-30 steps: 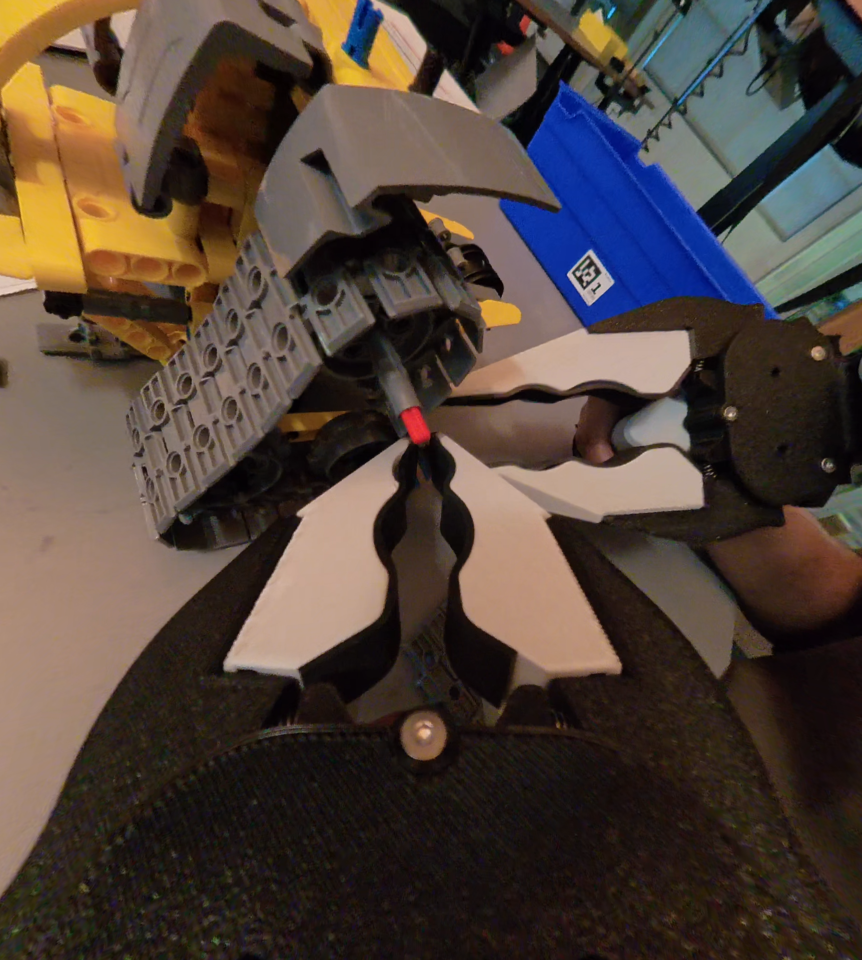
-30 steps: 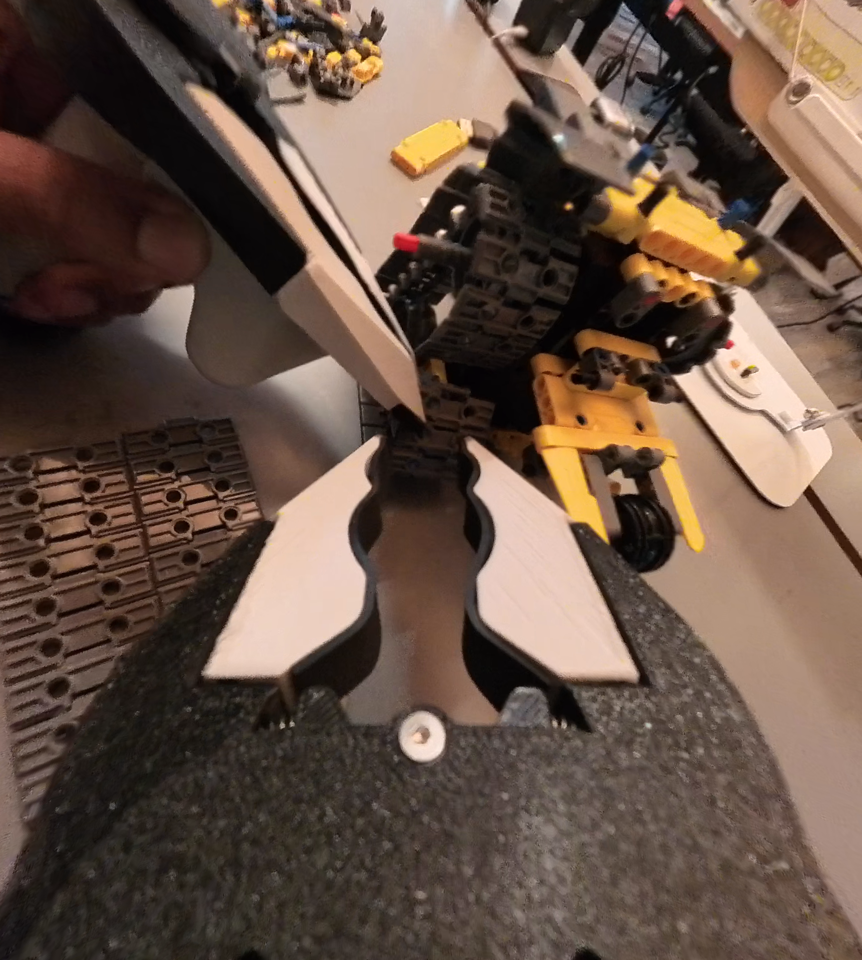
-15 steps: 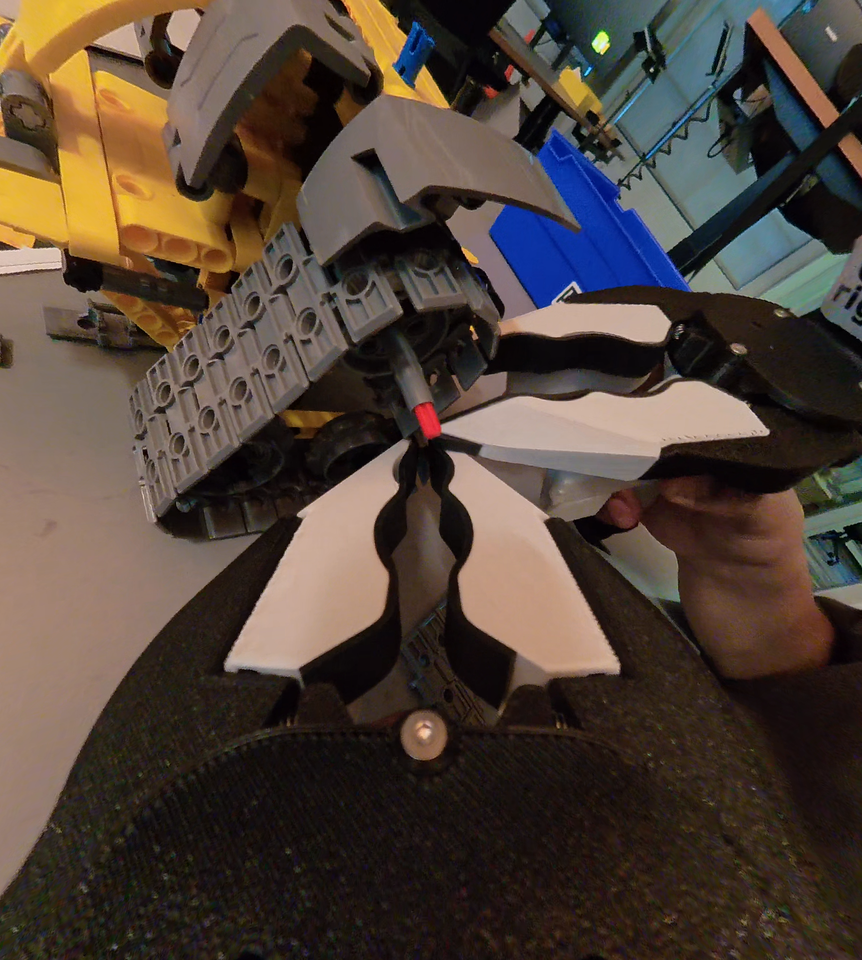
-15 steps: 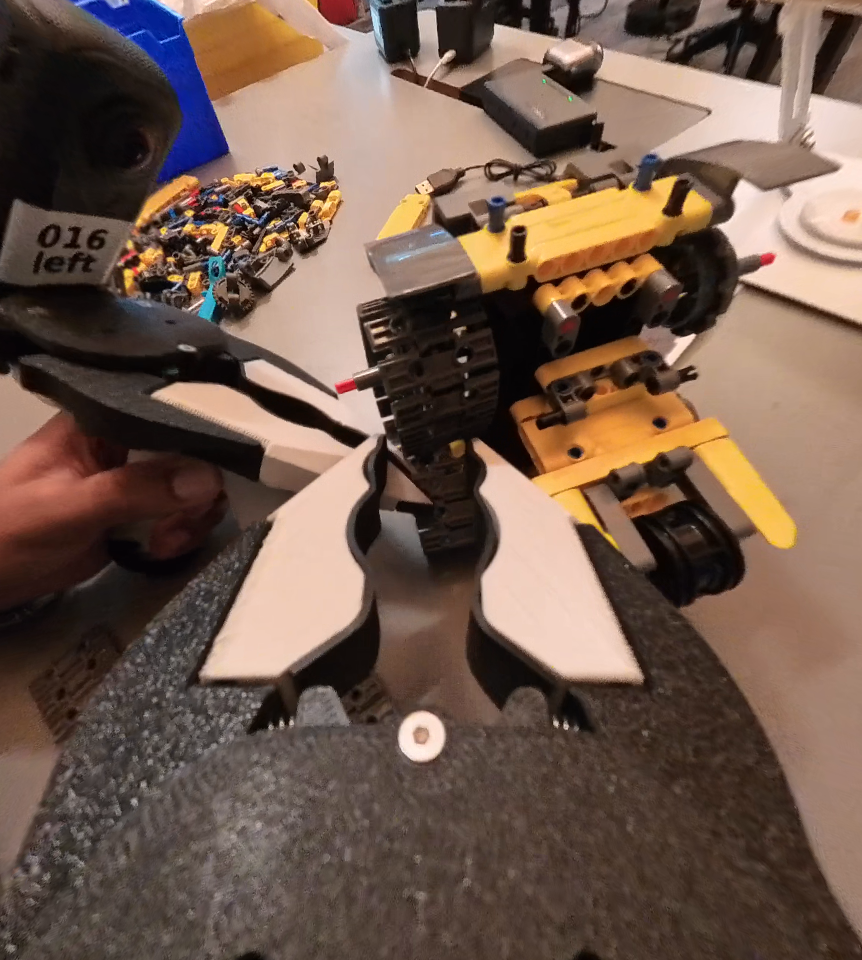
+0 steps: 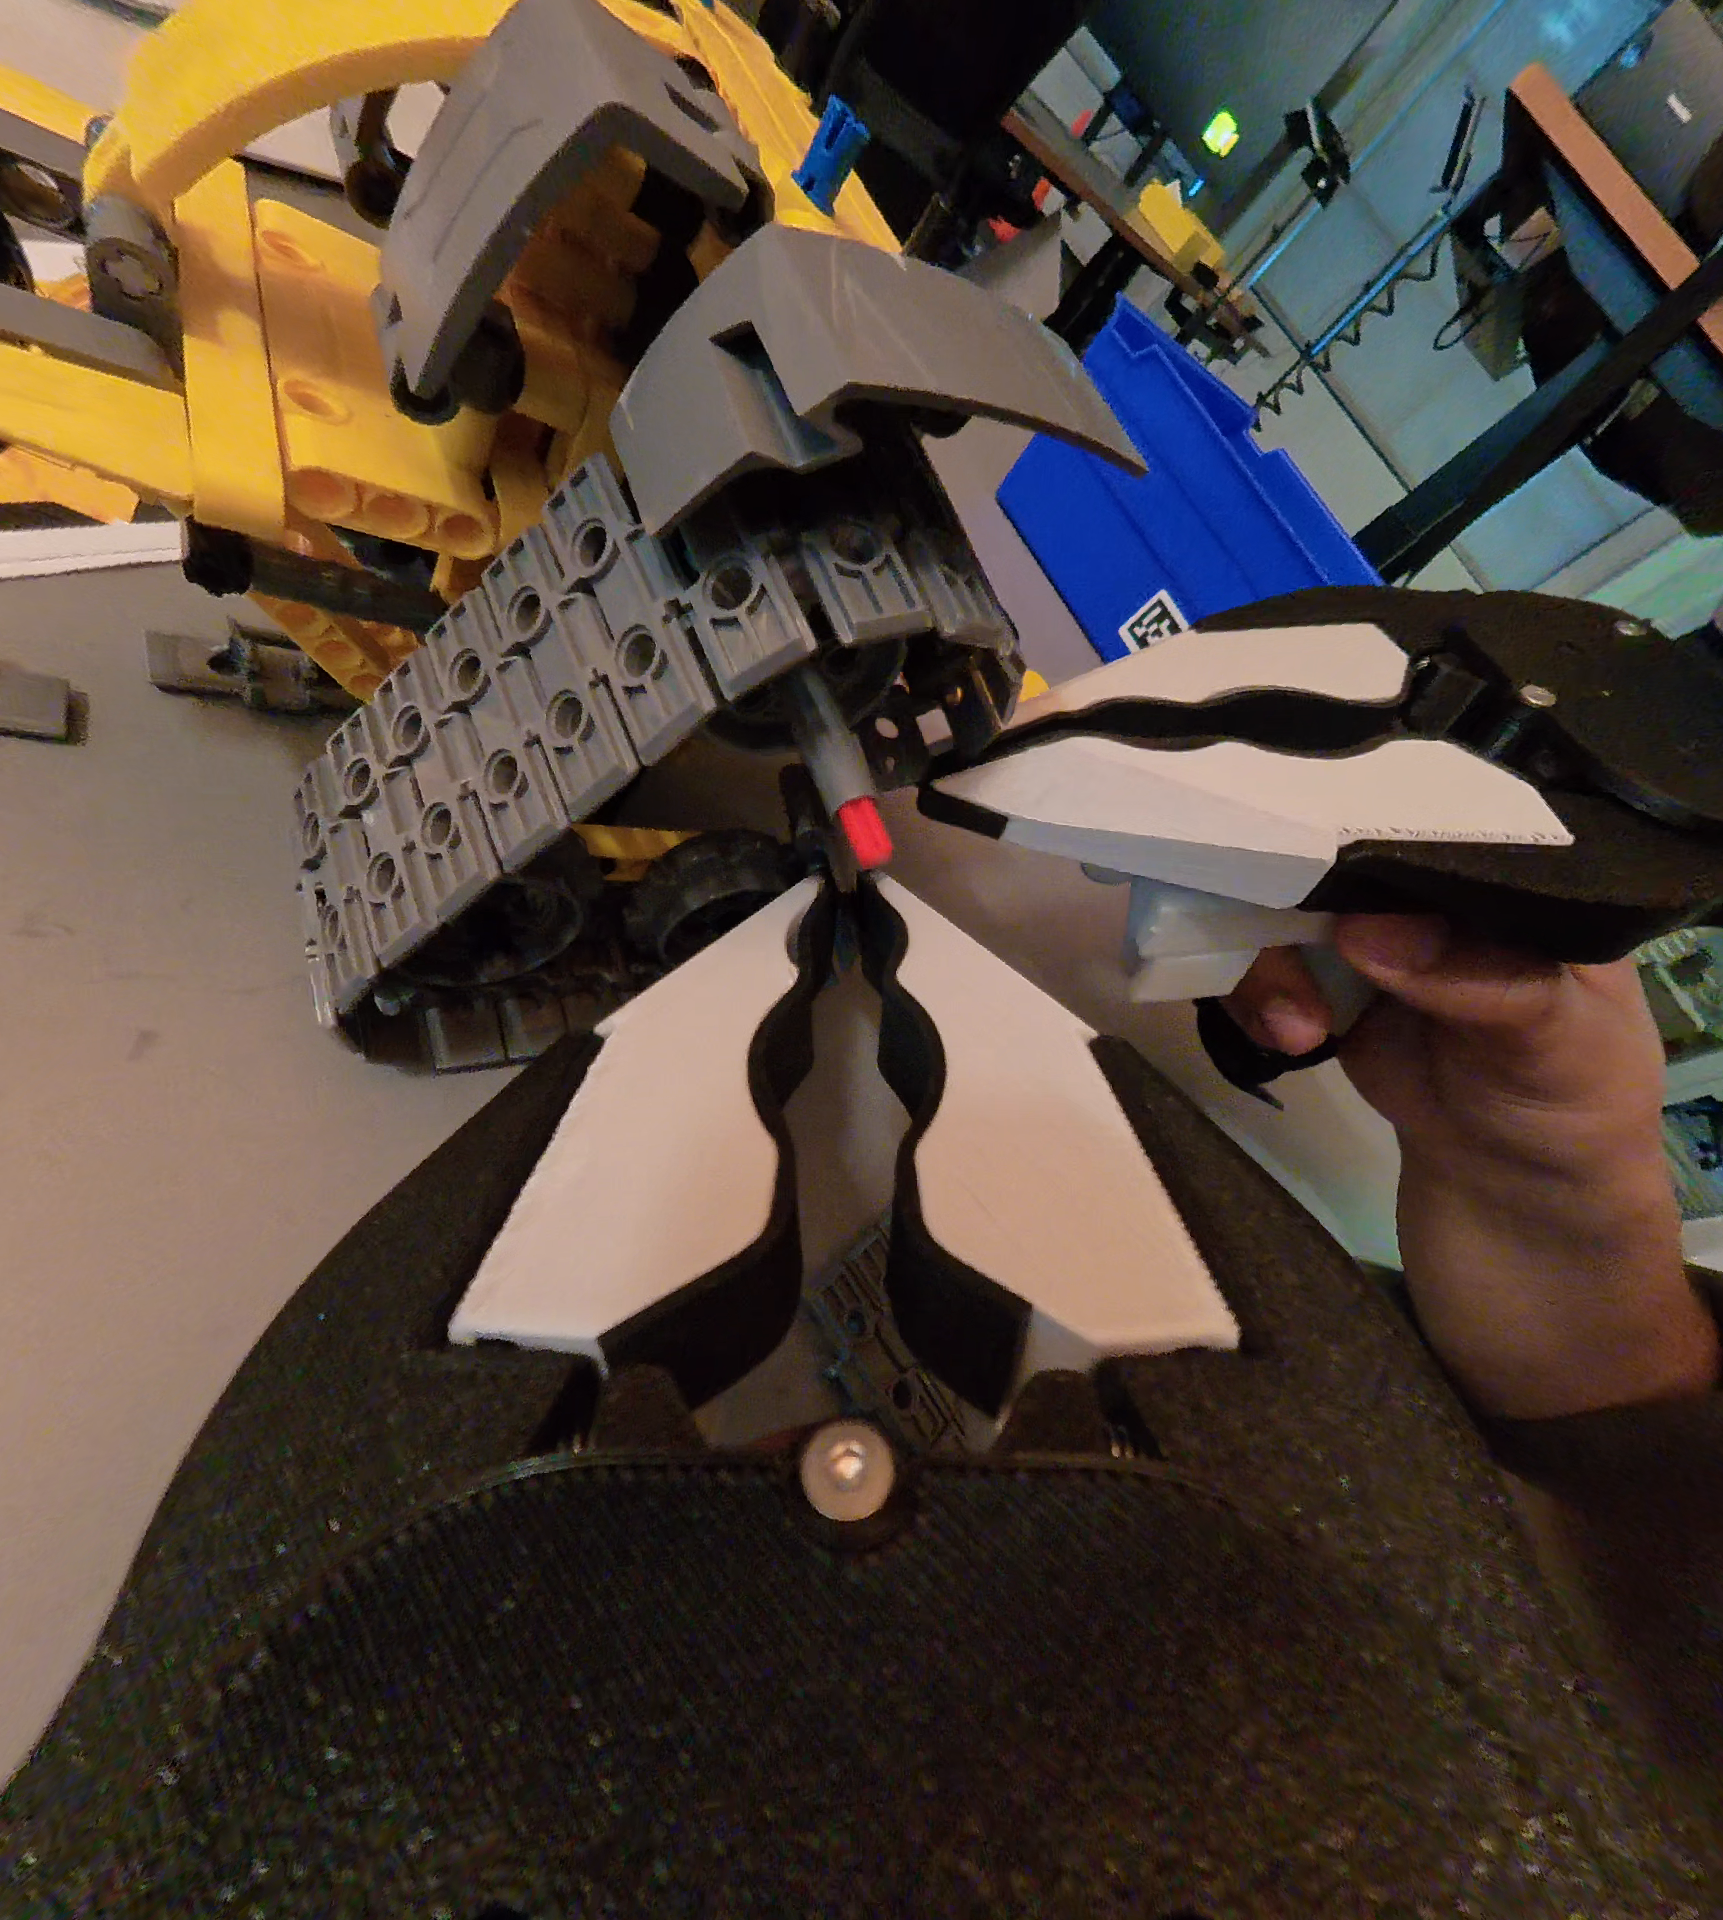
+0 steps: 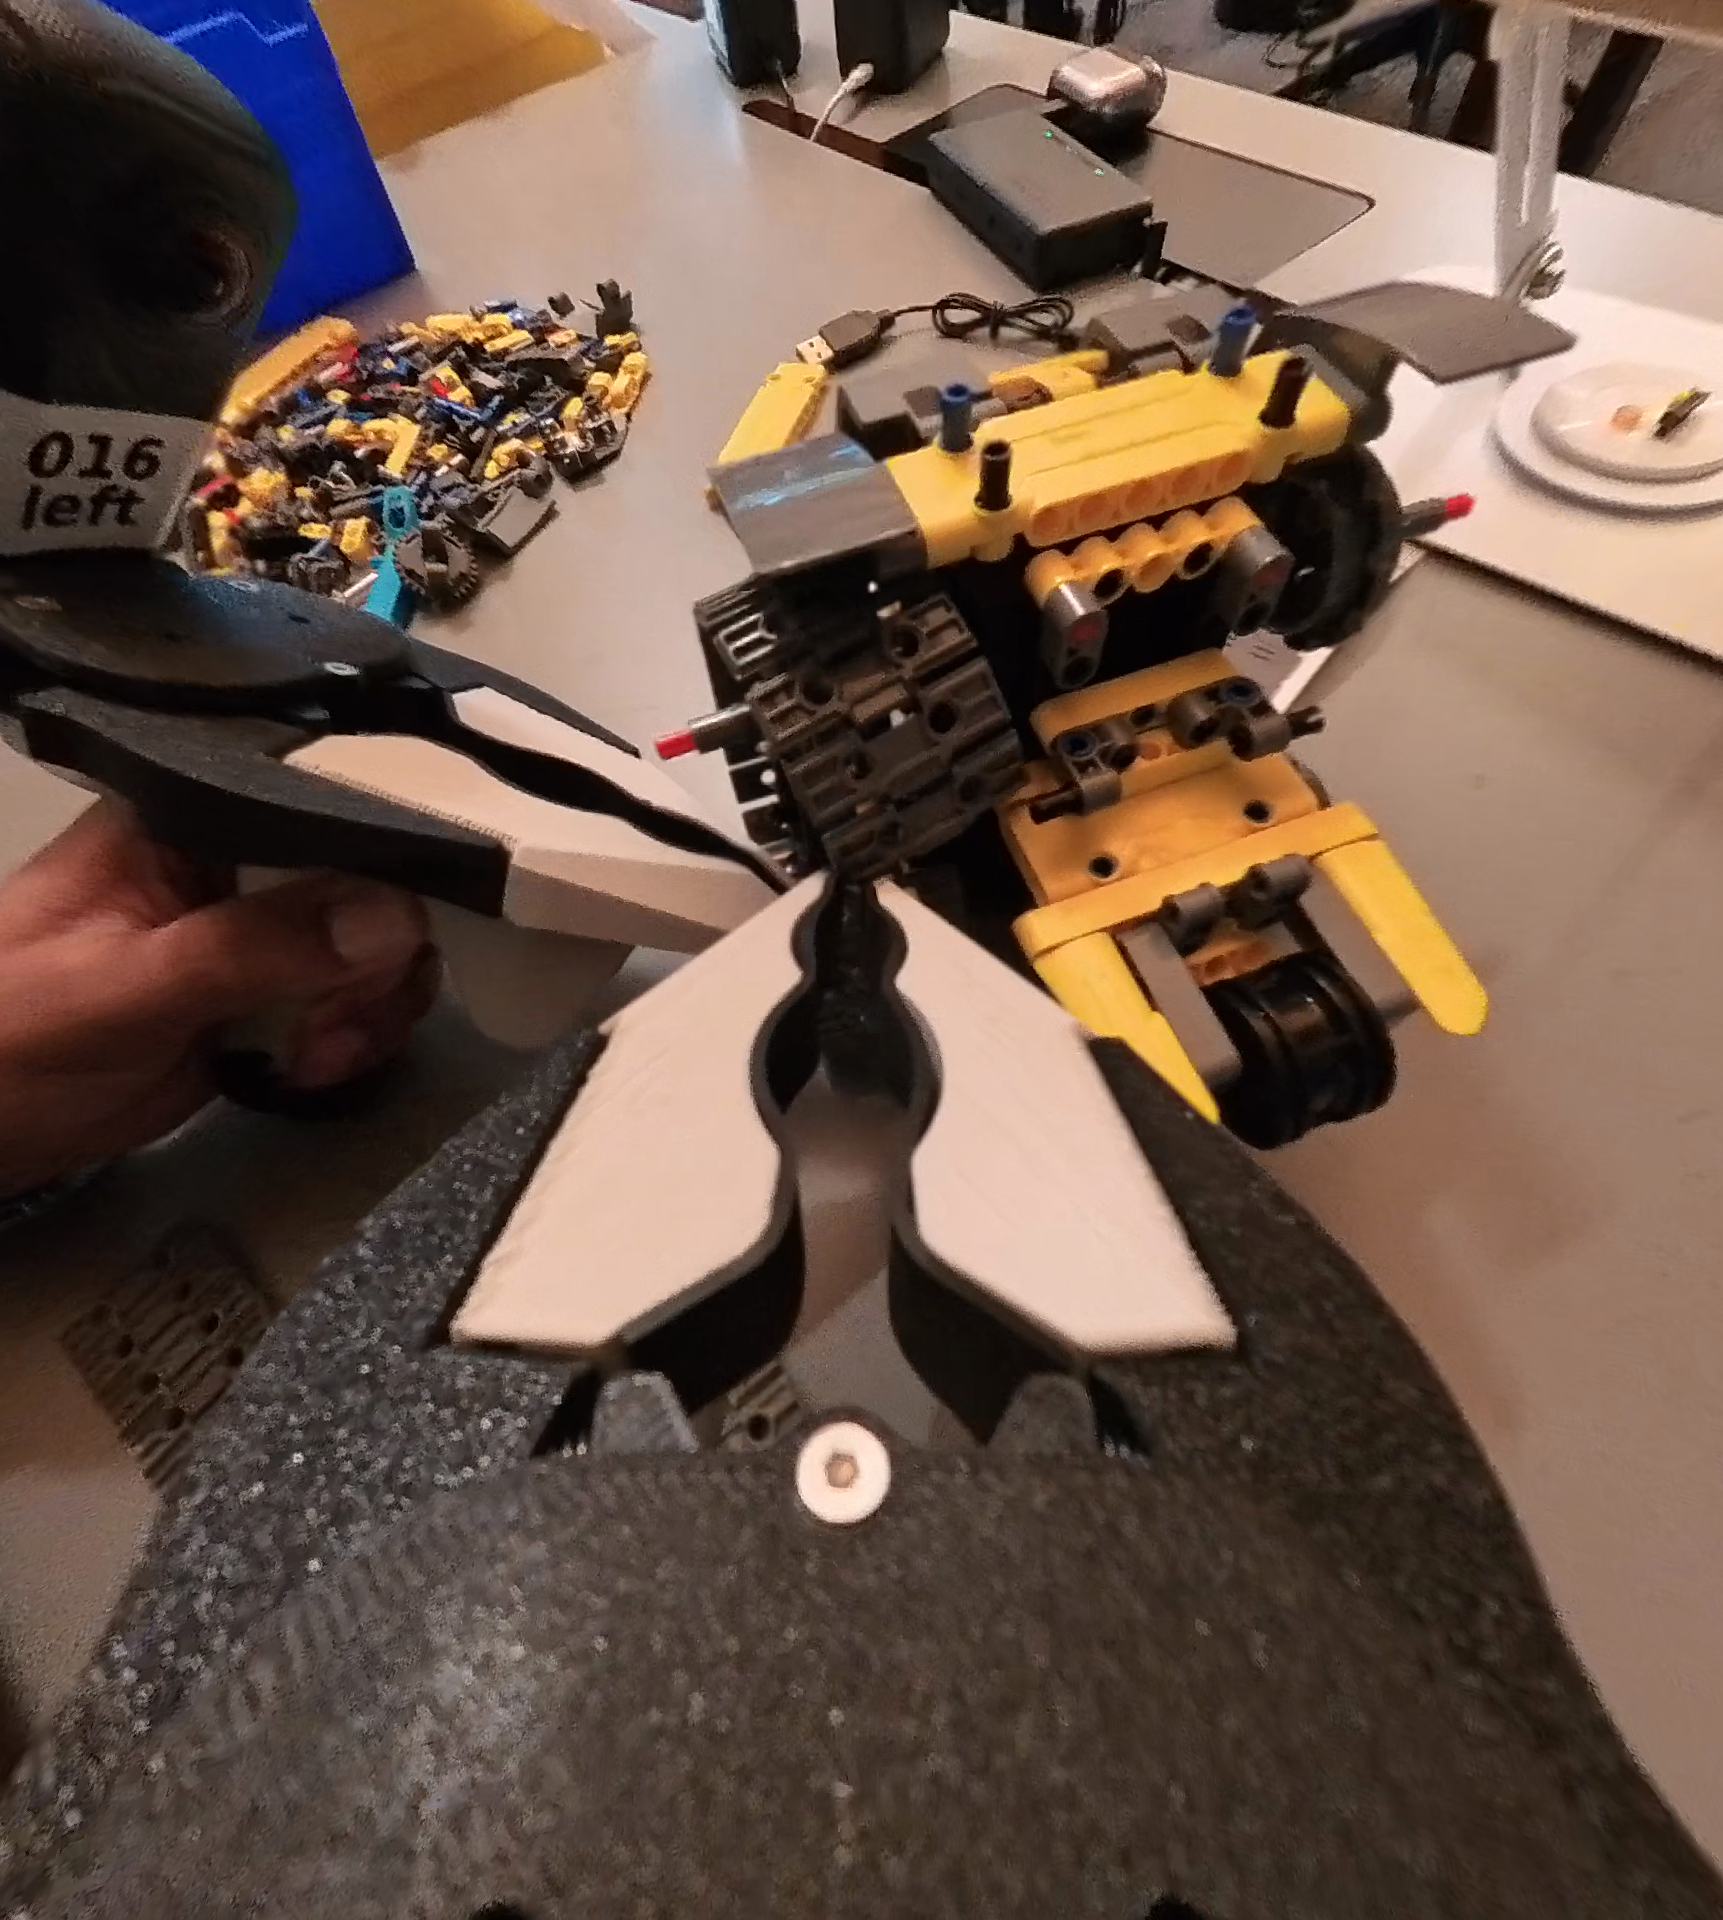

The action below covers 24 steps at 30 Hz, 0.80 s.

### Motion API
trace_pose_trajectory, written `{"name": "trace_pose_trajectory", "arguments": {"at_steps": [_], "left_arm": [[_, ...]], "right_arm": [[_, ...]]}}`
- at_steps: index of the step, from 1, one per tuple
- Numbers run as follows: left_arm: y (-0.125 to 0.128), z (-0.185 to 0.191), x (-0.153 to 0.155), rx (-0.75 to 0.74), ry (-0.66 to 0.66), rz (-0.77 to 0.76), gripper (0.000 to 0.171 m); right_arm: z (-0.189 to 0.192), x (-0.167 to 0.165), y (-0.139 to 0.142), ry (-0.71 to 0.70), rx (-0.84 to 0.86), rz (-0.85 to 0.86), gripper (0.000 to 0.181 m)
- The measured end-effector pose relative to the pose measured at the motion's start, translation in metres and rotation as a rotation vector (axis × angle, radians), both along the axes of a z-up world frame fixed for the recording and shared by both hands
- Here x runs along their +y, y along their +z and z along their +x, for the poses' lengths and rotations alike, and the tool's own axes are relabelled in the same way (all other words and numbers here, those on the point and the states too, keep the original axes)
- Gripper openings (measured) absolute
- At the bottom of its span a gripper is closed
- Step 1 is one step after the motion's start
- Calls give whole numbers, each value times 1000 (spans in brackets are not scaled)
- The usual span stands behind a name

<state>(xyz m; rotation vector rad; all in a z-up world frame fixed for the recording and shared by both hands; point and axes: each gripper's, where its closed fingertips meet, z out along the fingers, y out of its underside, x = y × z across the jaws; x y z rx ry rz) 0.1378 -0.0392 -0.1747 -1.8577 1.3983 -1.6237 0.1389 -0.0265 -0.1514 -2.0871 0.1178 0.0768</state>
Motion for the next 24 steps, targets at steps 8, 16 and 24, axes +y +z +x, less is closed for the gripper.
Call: {"name": "trace_pose_trajectory", "arguments": {"at_steps": [8, 16, 24], "left_arm": [[1, 1, 0, -5, 5, -4, 0], [1, 1, 0, -7, 6, -12, 0], [1, 1, 1, -4, 10, -14, 0]], "right_arm": [[7, -9, -5, -14, -105, -74, 4], [2, -5, 4, 69, -197, 18, 34], [5, 3, 2, 211, -408, -36, 42]]}}
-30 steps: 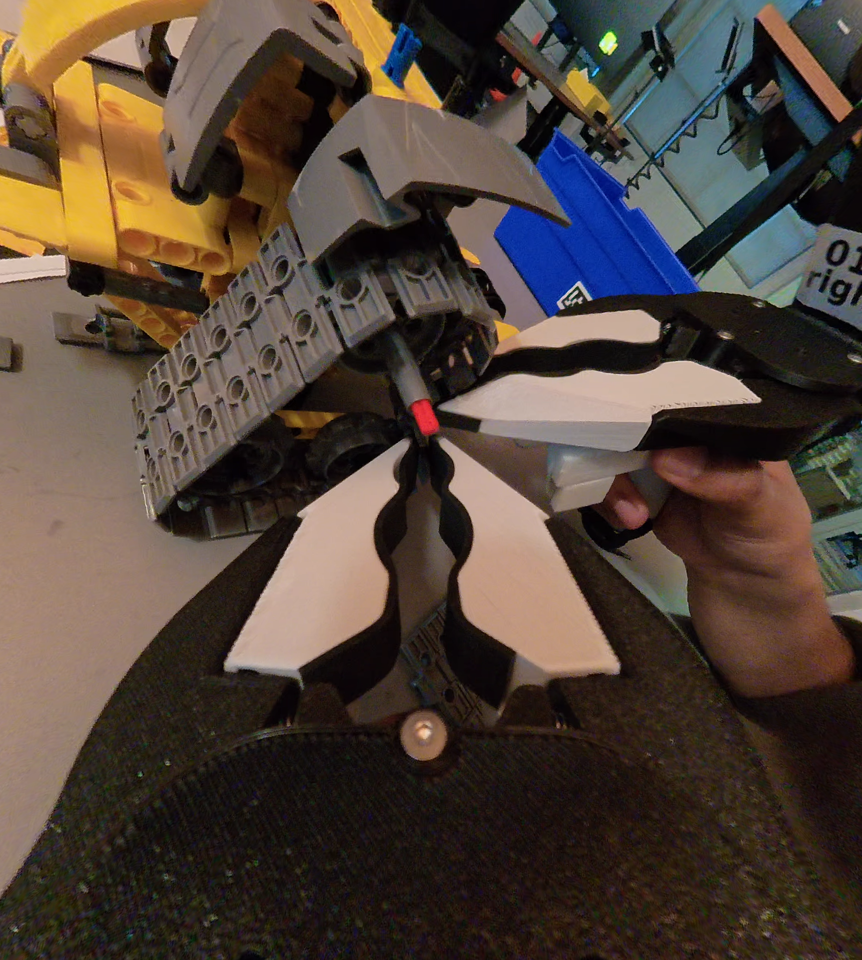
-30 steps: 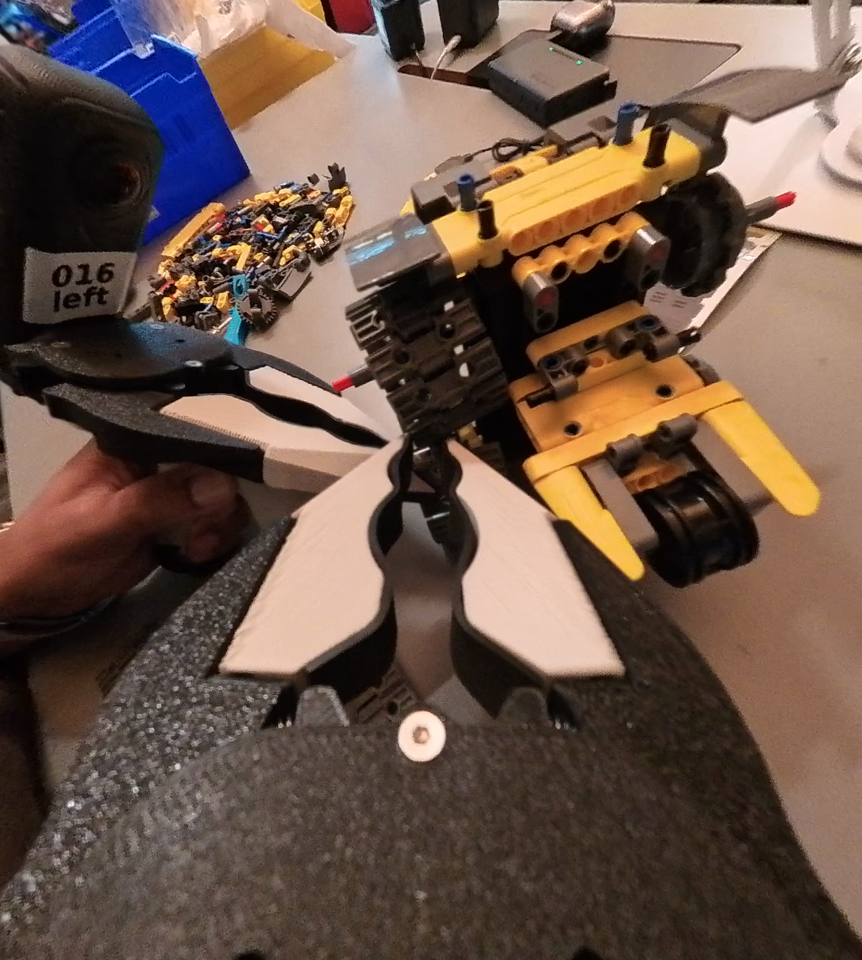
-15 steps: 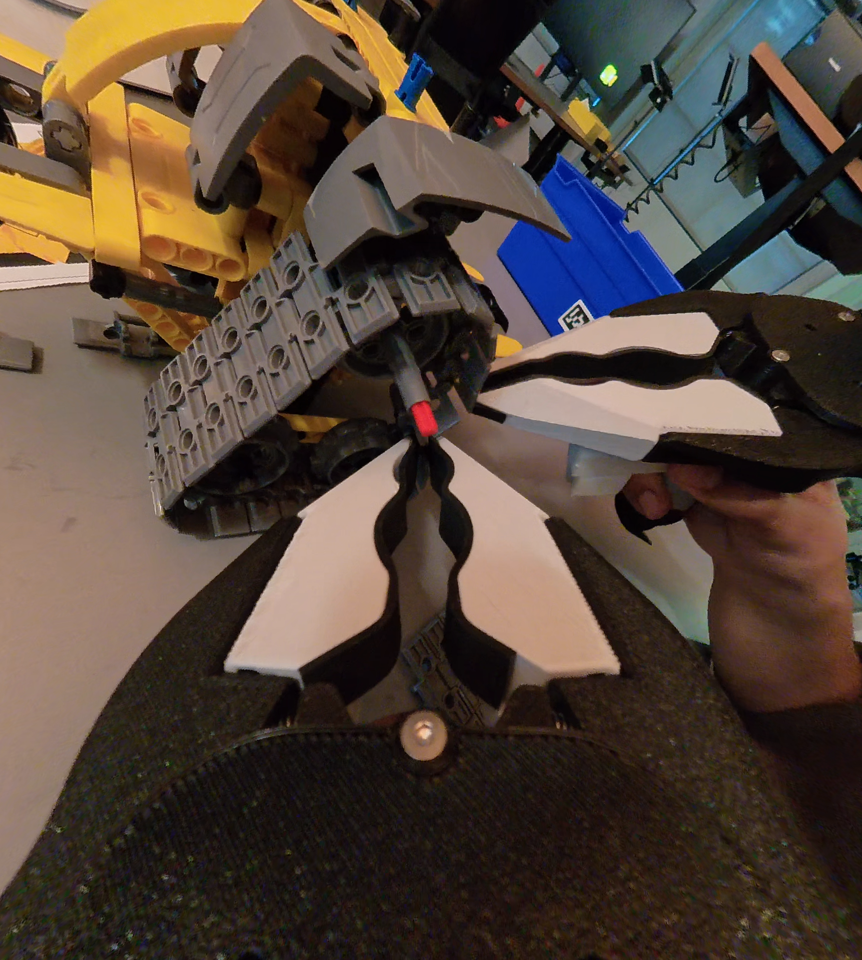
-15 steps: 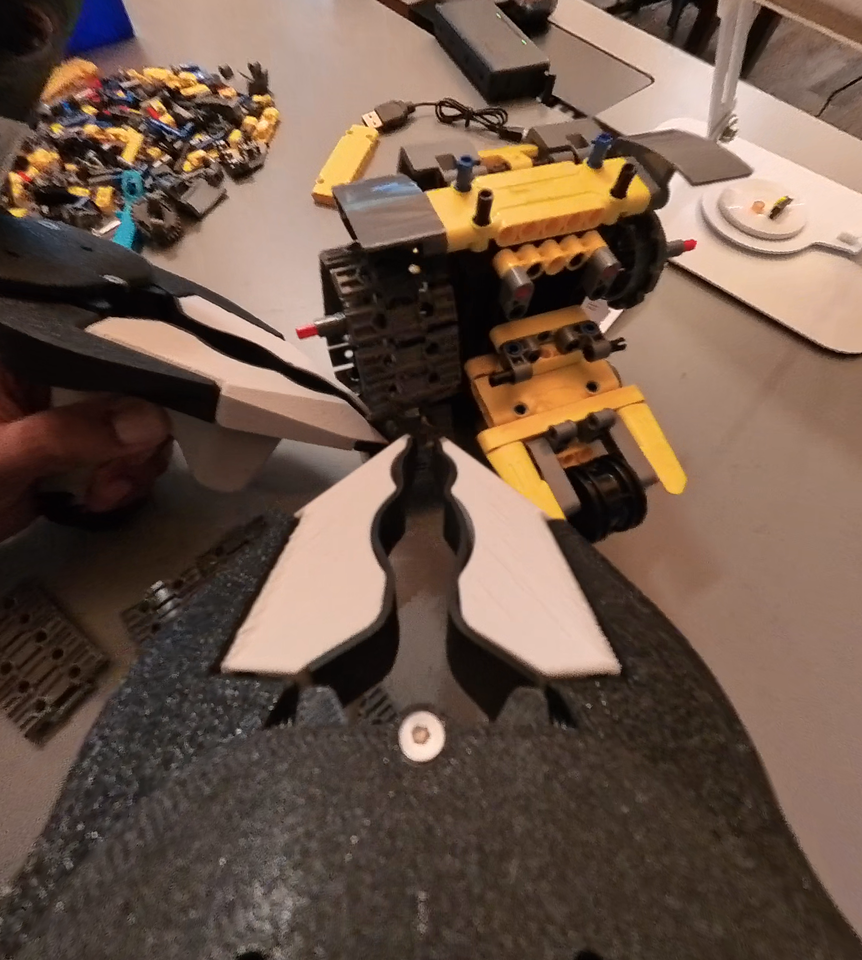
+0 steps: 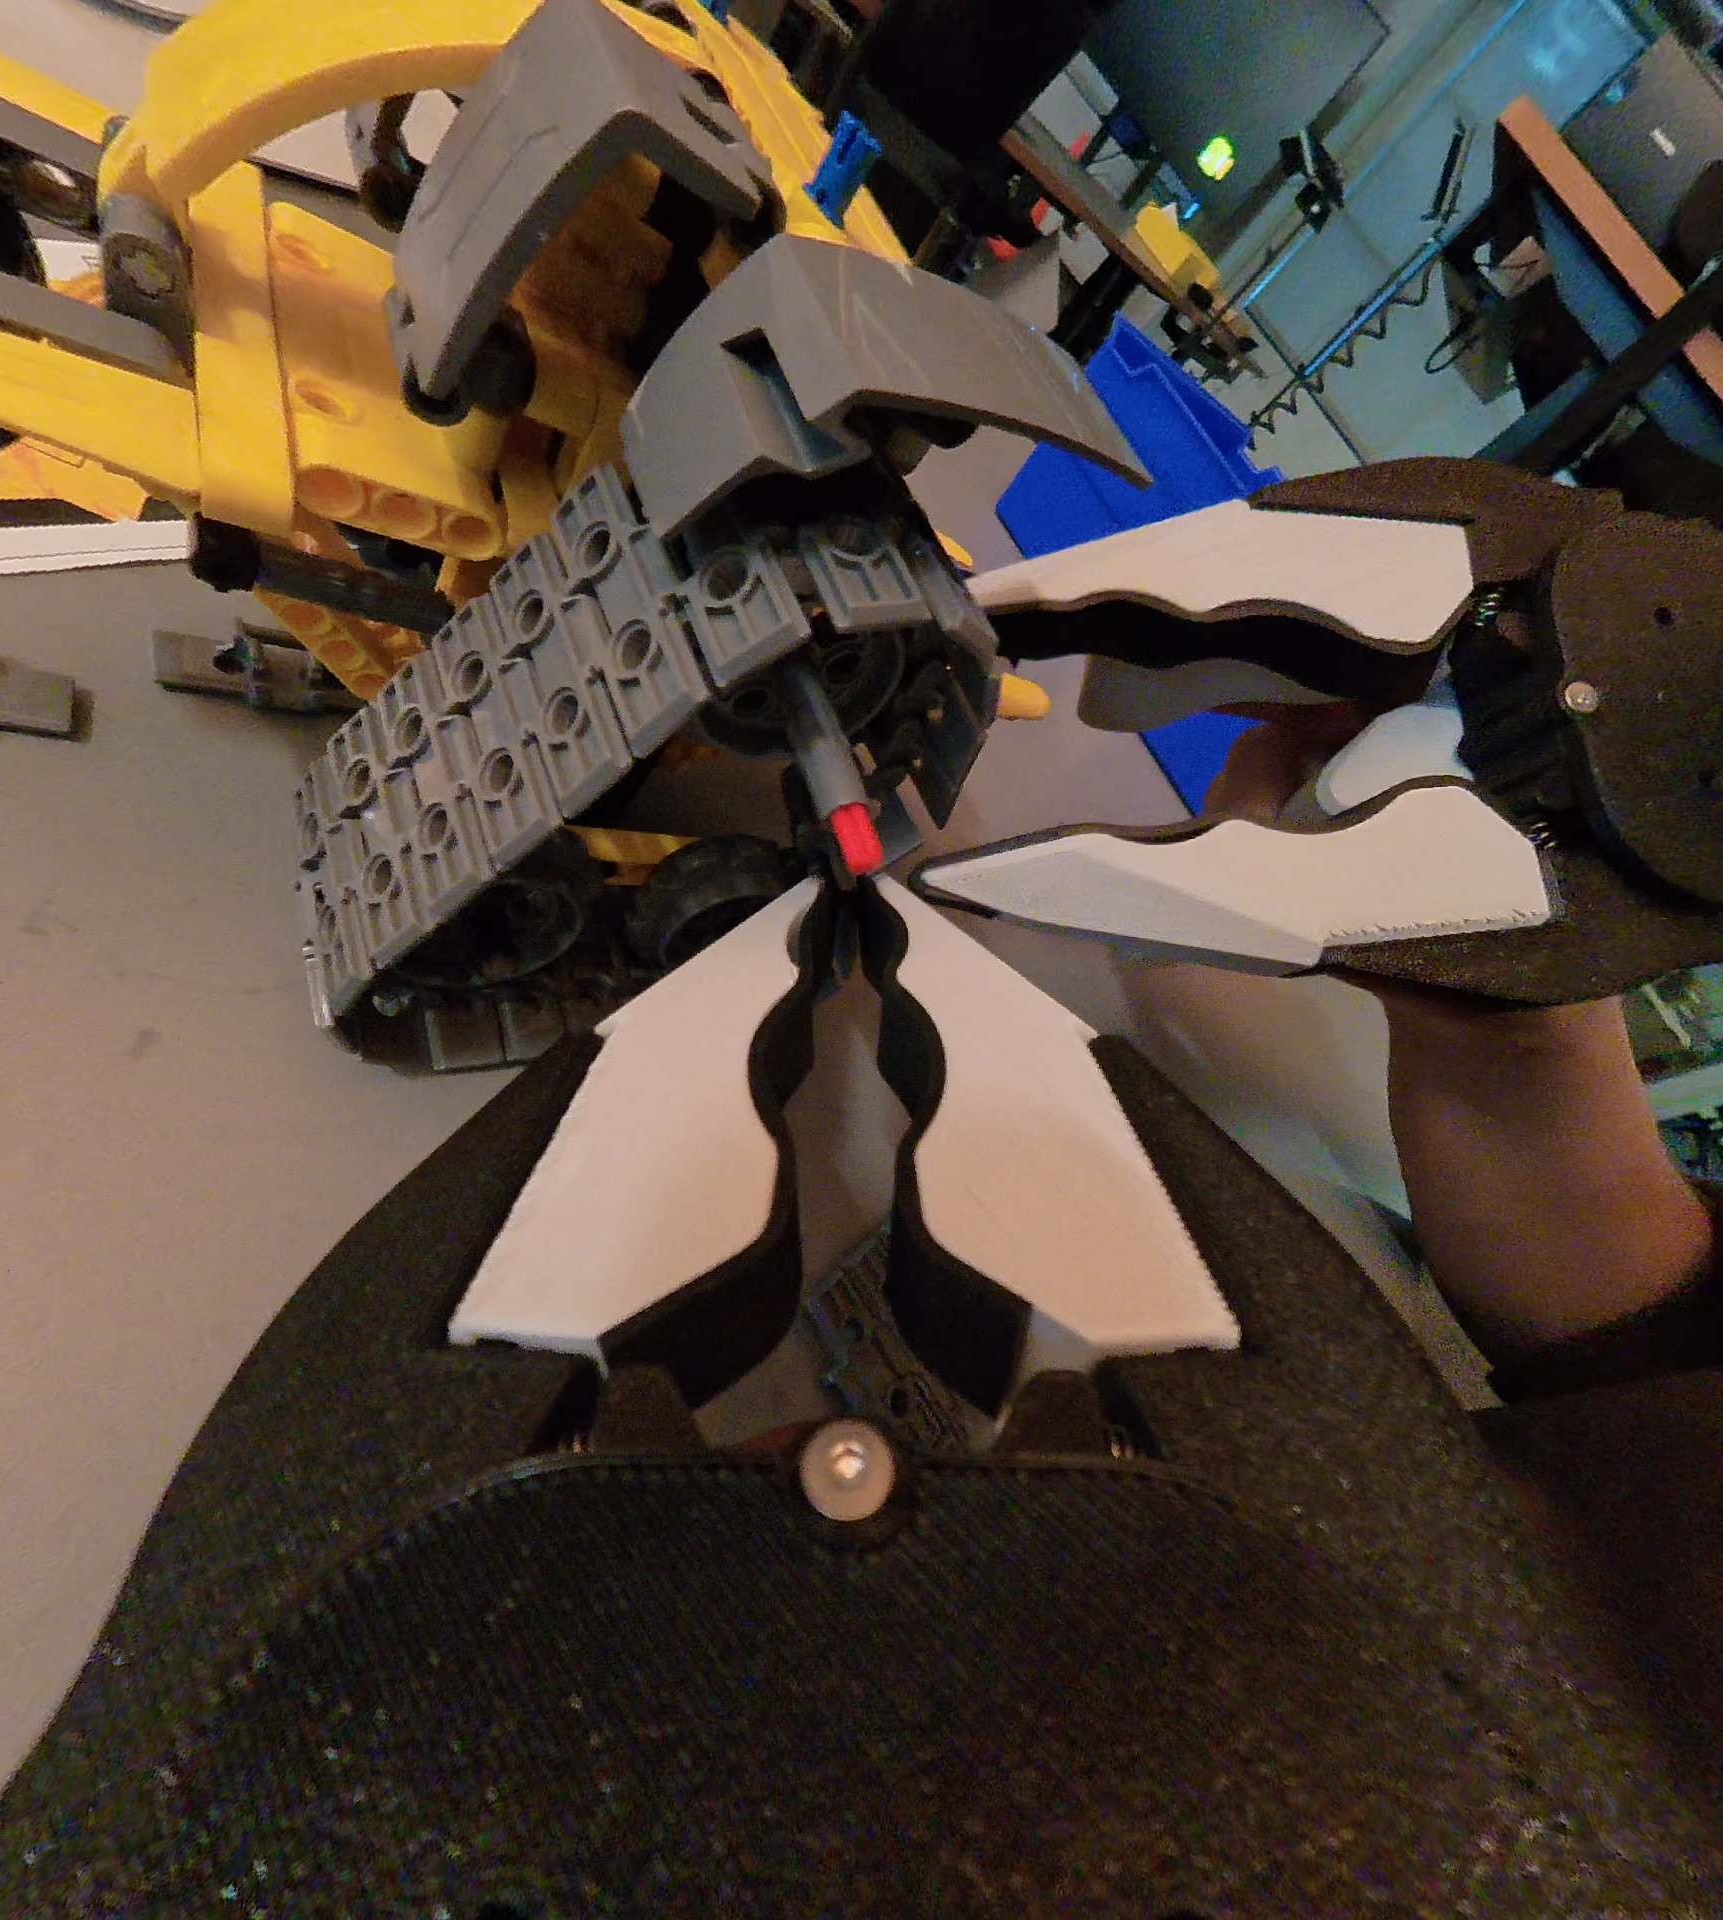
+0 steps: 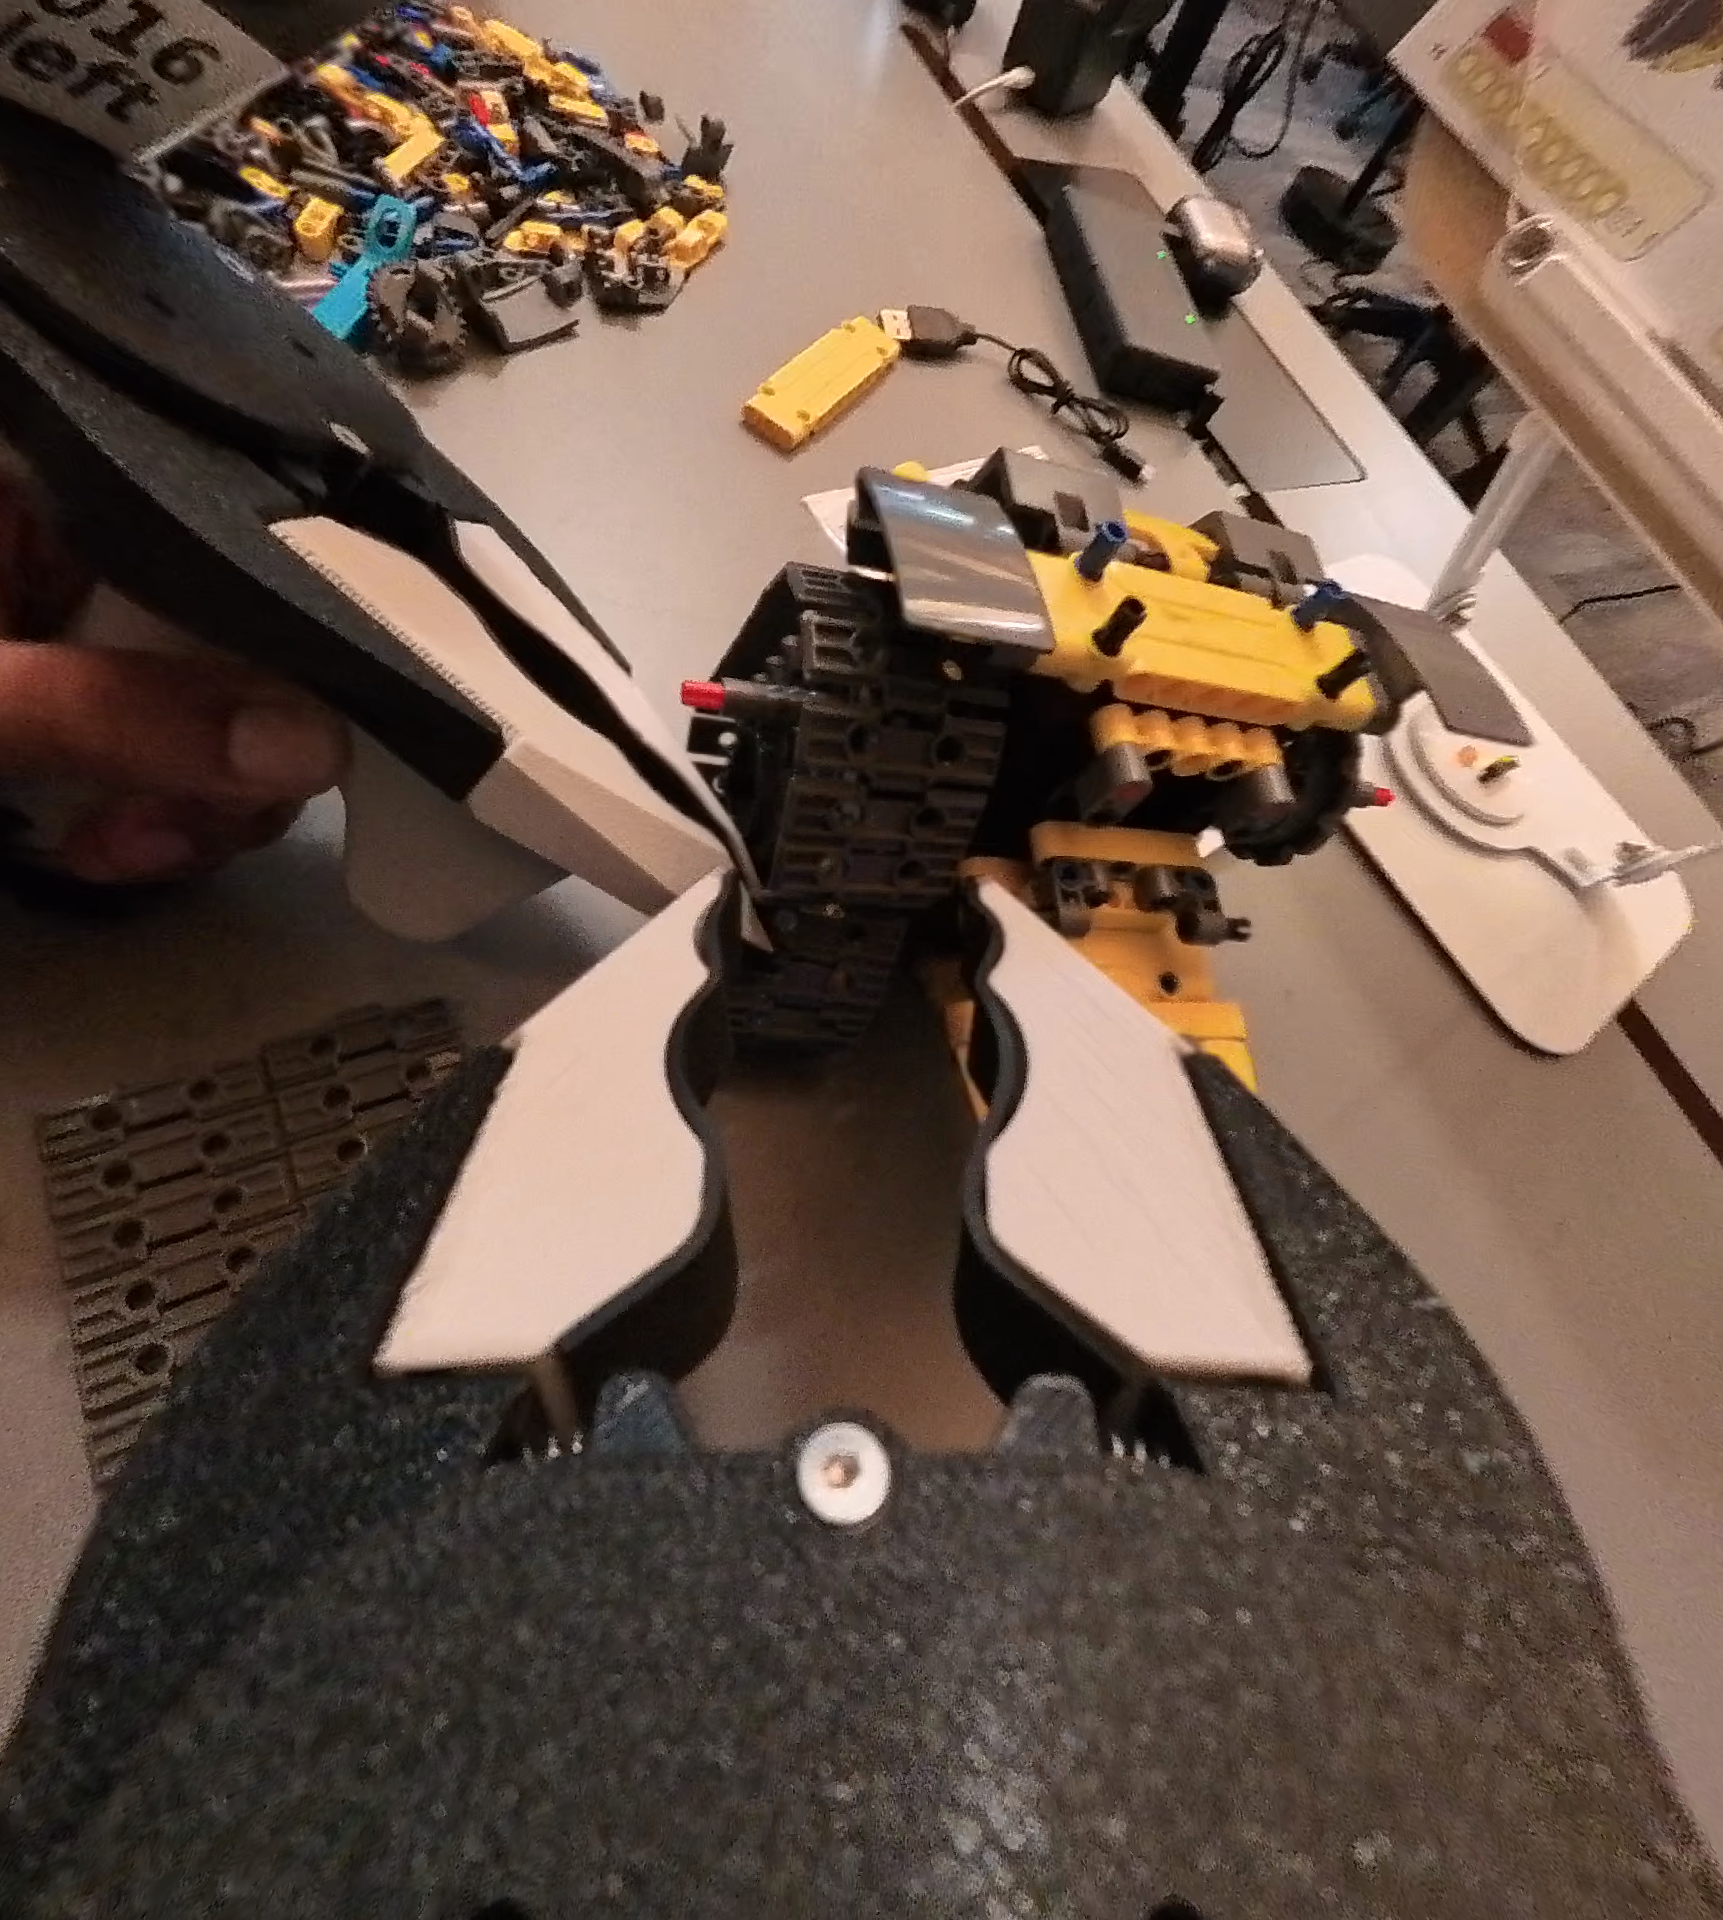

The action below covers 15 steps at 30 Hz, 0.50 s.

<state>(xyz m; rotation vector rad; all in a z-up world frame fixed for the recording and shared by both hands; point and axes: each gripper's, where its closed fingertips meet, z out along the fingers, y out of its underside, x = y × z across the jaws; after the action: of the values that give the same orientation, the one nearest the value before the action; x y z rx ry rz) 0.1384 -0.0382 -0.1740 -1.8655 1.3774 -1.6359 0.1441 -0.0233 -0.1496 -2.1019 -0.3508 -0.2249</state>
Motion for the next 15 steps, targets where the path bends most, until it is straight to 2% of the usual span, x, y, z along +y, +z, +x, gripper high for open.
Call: {"name": "trace_pose_trajectory", "arguments": {"at_steps": [7, 15], "left_arm": [[0, 0, 1, -2, 2, -19, 0], [0, 0, 2, -3, 8, -22, 0]], "right_arm": [[1, 6, 0, 20, 111, -39, 35], [3, -2, 10, 11, 161, -76, 29]]}}
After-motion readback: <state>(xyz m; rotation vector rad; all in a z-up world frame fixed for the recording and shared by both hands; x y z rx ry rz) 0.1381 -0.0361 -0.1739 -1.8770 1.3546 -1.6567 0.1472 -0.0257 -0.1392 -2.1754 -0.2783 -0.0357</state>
